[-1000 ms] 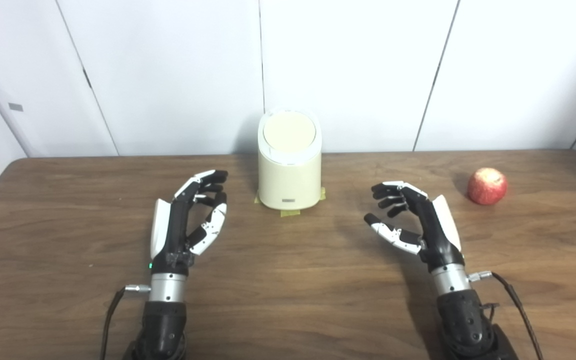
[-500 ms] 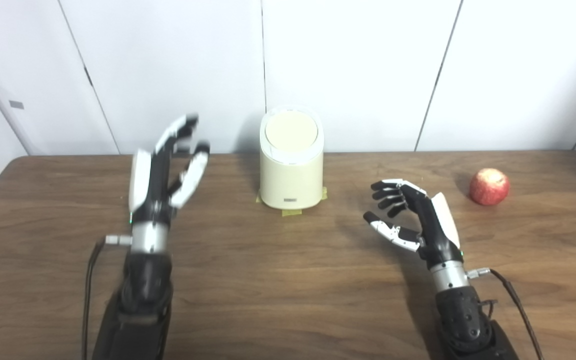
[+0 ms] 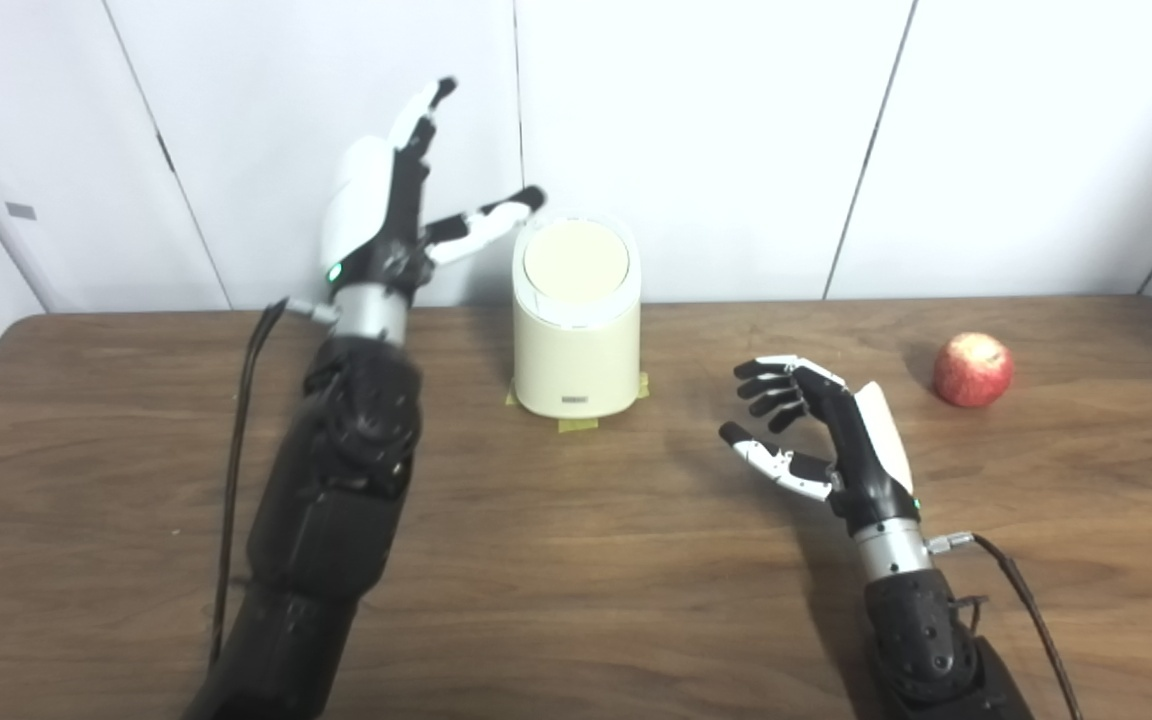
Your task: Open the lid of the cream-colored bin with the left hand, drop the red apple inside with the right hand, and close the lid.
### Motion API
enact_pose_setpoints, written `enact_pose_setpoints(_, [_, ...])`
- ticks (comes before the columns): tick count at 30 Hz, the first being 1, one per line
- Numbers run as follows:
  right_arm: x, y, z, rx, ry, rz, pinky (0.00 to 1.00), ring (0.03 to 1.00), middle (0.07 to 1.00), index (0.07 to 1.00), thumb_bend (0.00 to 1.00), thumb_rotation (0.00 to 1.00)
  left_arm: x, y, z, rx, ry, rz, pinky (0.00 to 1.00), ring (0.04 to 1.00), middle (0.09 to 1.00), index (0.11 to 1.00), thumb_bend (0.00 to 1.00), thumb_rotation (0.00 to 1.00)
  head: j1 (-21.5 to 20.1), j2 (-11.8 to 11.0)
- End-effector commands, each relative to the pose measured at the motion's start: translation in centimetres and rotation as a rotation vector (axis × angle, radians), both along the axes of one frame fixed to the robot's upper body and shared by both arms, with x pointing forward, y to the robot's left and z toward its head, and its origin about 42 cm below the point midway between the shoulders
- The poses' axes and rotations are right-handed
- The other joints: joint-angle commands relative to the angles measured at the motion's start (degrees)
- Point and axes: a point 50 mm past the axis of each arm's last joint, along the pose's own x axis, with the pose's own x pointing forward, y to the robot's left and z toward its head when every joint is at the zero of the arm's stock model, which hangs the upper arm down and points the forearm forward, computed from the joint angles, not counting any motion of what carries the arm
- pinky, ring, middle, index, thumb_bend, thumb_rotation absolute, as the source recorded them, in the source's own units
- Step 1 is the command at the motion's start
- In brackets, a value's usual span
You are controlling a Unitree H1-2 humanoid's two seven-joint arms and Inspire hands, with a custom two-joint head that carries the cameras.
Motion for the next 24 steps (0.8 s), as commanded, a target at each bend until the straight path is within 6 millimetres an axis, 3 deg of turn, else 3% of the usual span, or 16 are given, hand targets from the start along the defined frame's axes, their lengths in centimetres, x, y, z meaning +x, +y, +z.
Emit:
enact_pose_setpoints(1, [-0.2, 0.7, 0.1, 0.025, -0.025, 0.005, 0.40, 0.507, 0.569, 0.638, 0.32, 0.25, 0.8, -0.8, 2.7, 0.035, -0.064, 0.000, 0.80, 0.928, 0.984, 0.974, 0.84, 0.37, -0.05, 0.11])
enact_pose_setpoints(7, [-0.2, 0.7, 0.1, 0.008, -0.038, 0.006, 0.42, 0.542, 0.604, 0.631, 0.31, 0.25, 2.0, -2.4, 3.1, 0.115, -0.050, 0.002, 0.83, 0.951, 0.989, 0.980, 0.87, 0.31, 0.06, 0.33])
enact_pose_setpoints(10, [-0.3, 0.8, 0.2, 0.007, -0.038, 0.012, 0.38, 0.490, 0.560, 0.633, 0.32, 0.27, 2.6, -3.3, 2.5, 0.179, -0.041, 0.007, 0.90, 0.970, 0.994, 0.970, 0.88, 0.25, -0.26, 0.34])
enact_pose_setpoints(13, [-0.3, 1.0, 0.2, 0.010, -0.039, 0.010, 0.40, 0.522, 0.582, 0.630, 0.32, 0.28, 3.0, -4.0, 1.9, 0.224, -0.038, 0.006, 0.90, 0.976, 0.998, 0.966, 0.89, 0.23, -0.40, 0.55])
enact_pose_setpoints(24, [-0.4, 1.2, 0.2, 0.022, -0.031, 0.009, 0.42, 0.543, 0.602, 0.632, 0.32, 0.29, 3.5, -4.3, 0.1, 0.368, -0.062, 0.048, 0.94, 0.980, 0.994, 0.979, 0.94, 0.21, -0.76, 0.67])
